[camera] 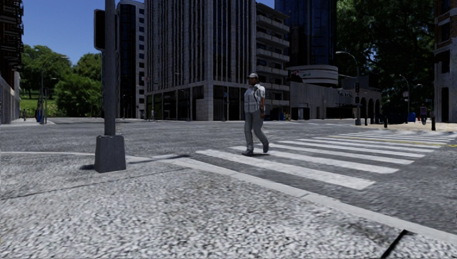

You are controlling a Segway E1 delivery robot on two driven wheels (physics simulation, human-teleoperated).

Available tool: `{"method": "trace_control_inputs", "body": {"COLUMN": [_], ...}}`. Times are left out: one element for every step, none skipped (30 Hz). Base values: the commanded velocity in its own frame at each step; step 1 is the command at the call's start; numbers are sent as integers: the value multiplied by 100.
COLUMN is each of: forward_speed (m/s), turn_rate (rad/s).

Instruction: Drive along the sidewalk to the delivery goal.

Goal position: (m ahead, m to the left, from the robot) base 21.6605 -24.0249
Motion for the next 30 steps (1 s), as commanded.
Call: {"method": "trace_control_inputs", "body": {"forward_speed": [159, 159, 159, 159, 159, 159, 159, 159, 159, 159, 159, 159, 159, 159, 159, 159, 159, 159, 158, 158, 158, 158, 158, 160, 160, 163, 165, 166, 168, 168], "turn_rate": [-53, -53, -53, -53, -53, -53, -53, -53, -53, -53, -53, -53, -53, -53, -53, -53, -53, -53, -53, -53, -53, -52, -37, -22, -22, -15, -13, -10, -5, -5]}}
